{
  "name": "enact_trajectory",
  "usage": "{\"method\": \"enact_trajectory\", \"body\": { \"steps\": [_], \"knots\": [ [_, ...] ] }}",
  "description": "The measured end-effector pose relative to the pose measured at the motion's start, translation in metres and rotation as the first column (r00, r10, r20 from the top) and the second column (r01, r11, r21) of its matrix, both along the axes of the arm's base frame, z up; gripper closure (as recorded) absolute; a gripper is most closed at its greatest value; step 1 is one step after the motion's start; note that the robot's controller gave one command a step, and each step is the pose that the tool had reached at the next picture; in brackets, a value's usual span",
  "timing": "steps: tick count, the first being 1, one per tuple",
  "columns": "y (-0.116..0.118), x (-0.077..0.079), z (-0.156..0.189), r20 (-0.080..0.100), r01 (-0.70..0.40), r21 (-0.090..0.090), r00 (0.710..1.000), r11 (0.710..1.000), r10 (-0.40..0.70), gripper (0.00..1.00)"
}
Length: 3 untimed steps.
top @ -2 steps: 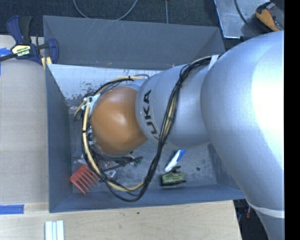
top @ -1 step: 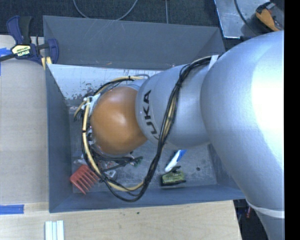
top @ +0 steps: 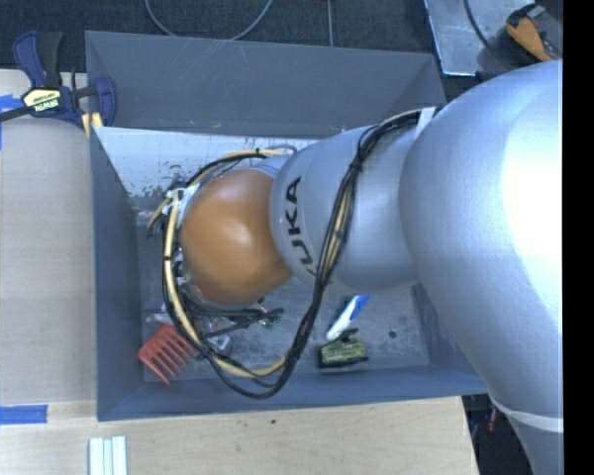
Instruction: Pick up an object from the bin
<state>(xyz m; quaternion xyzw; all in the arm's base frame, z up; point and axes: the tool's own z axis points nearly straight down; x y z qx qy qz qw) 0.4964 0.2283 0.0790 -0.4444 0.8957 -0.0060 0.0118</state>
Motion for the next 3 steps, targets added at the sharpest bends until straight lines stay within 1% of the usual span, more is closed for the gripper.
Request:
{"method": "enact_trajectory", "body": {
  "steps": [1, 3],
  "knots": [
    [0.001, -0.005, 0.020, -0.014, -0.001, -0.002, 1.000, 1.000, 0.001, 1.00],
    [0.002, -0.004, 0.094, -0.011, 0.000, 0.001, 1.000, 1.000, 0.000, 1.00]
  ]
}}
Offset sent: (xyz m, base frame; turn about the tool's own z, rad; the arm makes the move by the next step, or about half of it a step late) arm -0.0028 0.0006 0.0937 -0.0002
